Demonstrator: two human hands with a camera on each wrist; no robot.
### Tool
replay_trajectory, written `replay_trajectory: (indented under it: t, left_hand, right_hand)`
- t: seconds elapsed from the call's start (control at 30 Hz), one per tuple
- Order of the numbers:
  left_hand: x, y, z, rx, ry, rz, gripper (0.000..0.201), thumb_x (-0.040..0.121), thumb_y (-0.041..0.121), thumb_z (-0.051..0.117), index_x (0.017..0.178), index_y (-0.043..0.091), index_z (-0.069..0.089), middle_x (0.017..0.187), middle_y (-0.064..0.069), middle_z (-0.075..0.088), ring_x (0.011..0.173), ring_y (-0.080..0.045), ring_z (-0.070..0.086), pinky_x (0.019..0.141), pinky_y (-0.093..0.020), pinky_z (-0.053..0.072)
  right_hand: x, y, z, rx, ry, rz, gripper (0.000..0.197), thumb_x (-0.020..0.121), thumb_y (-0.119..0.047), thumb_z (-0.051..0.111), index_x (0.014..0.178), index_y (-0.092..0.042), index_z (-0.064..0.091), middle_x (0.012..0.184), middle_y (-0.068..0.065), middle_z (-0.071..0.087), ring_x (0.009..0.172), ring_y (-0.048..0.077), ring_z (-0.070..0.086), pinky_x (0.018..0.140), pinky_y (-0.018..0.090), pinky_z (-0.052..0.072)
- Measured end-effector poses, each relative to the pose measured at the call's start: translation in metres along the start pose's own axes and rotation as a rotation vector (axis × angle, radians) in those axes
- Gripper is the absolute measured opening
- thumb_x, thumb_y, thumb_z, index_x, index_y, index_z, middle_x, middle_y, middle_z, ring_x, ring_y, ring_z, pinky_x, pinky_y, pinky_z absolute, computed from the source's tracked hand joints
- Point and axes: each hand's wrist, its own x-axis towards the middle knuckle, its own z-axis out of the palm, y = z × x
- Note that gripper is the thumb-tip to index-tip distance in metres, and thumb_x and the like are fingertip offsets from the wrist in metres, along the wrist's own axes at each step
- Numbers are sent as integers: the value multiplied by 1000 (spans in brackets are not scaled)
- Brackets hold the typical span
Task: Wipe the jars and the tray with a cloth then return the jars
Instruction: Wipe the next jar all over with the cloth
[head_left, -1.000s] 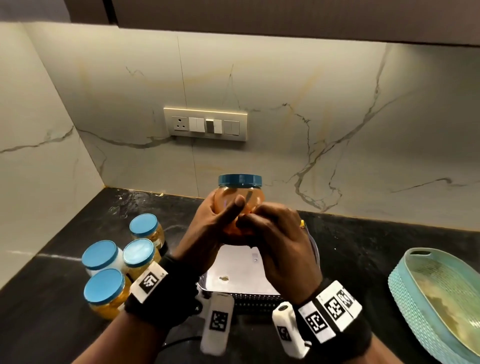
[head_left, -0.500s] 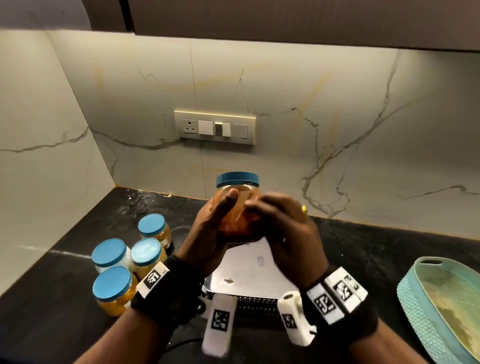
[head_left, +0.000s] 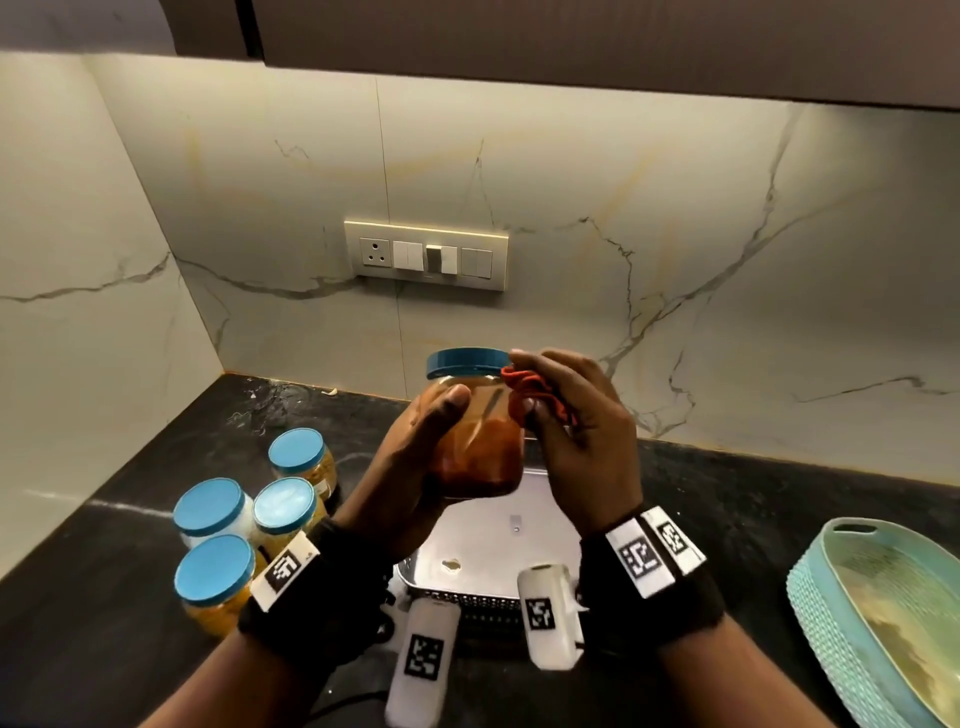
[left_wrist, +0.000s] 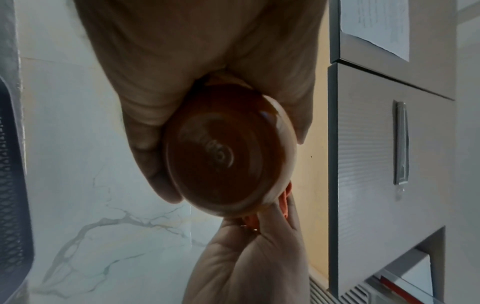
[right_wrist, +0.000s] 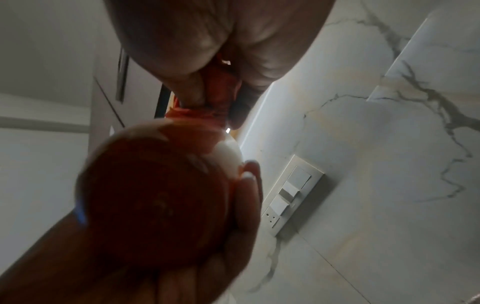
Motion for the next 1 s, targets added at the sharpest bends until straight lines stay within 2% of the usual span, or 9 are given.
replay_trajectory:
  t: [0.13, 0.2, 0.33, 0.5, 0.6, 0.7, 0.77, 0.9, 1.0]
  left_hand:
    - [0, -1, -9, -117, 9, 15, 101, 59, 59, 90, 144, 19, 53, 134, -19, 63, 113, -34, 67, 82, -47, 59]
    - [0, -2, -13, -160, 14, 20, 101, 62, 62, 87, 144, 17, 52, 136, -22, 62, 114, -36, 67, 84, -47, 60]
    - [3, 3, -16, -6, 24, 16, 75, 80, 58, 68, 141, 18, 53, 134, -19, 65, 118, -36, 67, 86, -47, 61]
    - [5, 4, -12, 127, 38, 51, 104, 51, 67, 90, 136, 20, 54, 124, -12, 71, 114, -34, 70, 82, -50, 61]
    - [5, -4, -8, 119, 58, 44, 96, 58, 64, 90, 135, 17, 57, 129, -16, 67, 117, -36, 68, 83, -56, 59]
    - [7, -8, -3, 77, 69, 23, 92, 59, 63, 89, 135, 22, 59, 132, -17, 65, 120, -39, 65, 83, -57, 58]
    - [10, -5, -2, 42, 39, 50, 88, 68, 62, 84, 138, 17, 57, 135, -22, 62, 122, -42, 62, 83, -54, 58]
    - [12, -1, -9, 2, 36, 20, 96, 70, 64, 81, 147, 17, 48, 141, -25, 57, 125, -43, 60, 89, -52, 57]
    - [10, -8, -5, 30, -8, 21, 77, 82, 58, 73, 143, 17, 53, 140, -23, 59, 128, -43, 59, 97, -60, 53]
  right_hand:
    - [-23, -16, 6, -54, -77, -92, 48, 86, 5, 63, 128, -18, 63, 128, -6, 53, 122, 3, 51, 99, 19, 47]
    - [-31, -21, 5, -80, -109, -196, 41, 89, -2, 61, 128, -15, 65, 128, -2, 54, 121, 10, 53, 101, 22, 47]
    - [-25, -15, 6, -183, -114, -254, 40, 87, -2, 61, 125, -12, 68, 127, 2, 53, 119, 18, 54, 101, 27, 47]
    - [-29, -19, 6, -261, -146, -328, 40, 85, -4, 67, 123, -15, 70, 123, 7, 60, 114, 23, 57, 99, 29, 49]
    - [-11, -11, 0, -191, -134, -238, 46, 79, 4, 71, 121, -15, 69, 120, 3, 63, 113, 19, 59, 95, 32, 51]
    - [10, -7, -6, -184, -69, -143, 35, 86, -13, 68, 121, -18, 69, 119, 1, 63, 111, 17, 60, 92, 30, 53]
    - [0, -14, -2, -226, -74, -198, 35, 87, -13, 68, 122, -17, 70, 120, 3, 63, 112, 20, 59, 95, 27, 50]
    - [-39, -22, 5, -287, -178, -410, 38, 86, -4, 73, 122, -16, 71, 121, 9, 62, 115, 28, 58, 97, 34, 51]
    - [-21, -9, -1, -217, -84, -304, 39, 83, 0, 74, 118, -15, 73, 118, 8, 62, 111, 24, 60, 94, 29, 51]
